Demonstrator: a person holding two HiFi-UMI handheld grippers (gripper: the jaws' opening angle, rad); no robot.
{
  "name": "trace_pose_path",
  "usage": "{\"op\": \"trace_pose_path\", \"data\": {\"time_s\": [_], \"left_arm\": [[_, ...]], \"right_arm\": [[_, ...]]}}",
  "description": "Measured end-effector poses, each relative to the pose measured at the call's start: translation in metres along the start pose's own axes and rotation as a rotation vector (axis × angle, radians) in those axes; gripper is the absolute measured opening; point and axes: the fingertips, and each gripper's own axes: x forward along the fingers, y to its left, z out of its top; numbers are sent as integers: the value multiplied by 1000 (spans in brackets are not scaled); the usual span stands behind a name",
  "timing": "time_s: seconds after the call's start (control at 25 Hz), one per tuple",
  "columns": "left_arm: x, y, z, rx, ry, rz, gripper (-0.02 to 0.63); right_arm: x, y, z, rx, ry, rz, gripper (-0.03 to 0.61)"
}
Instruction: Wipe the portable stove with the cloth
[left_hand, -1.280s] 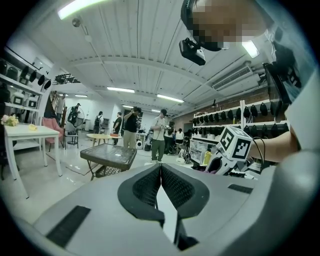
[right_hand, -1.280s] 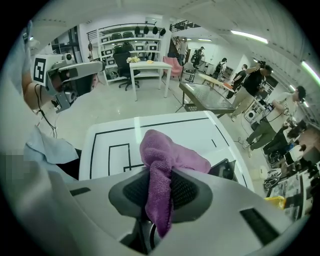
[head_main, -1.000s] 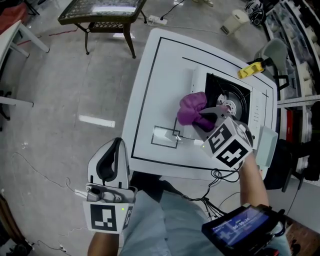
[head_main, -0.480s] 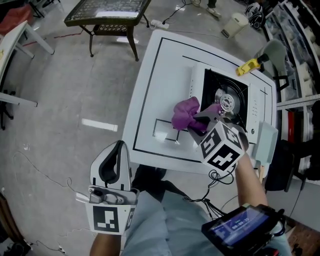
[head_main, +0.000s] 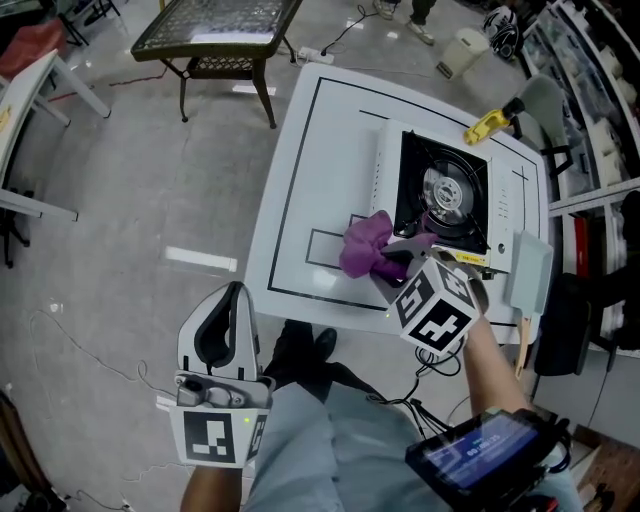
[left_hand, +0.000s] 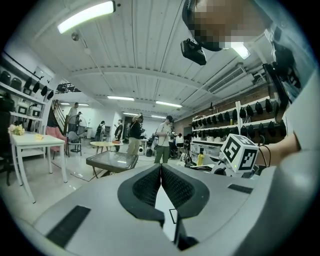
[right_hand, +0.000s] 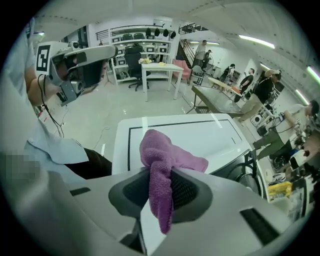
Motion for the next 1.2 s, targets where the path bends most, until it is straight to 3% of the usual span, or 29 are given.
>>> {"op": "trace_pose_path", "data": {"time_s": [0.36,0.68,0.92,1.2], "left_arm": [[-34,-45,20,35,-34,-54,18],[-77,-111,56,81,-81,-135,18],[-69,-134,108,109,-163,-209,18],[-40,-149,160,170,-277,-339,18]], "right_arm": [[-47,44,-28,133,-117,16,110],[-143,62,-27,279,-374,-74,110],[-242,44,-9,395,-655,-270,110],[-307,33,-12,511,-876,-559,110]]}}
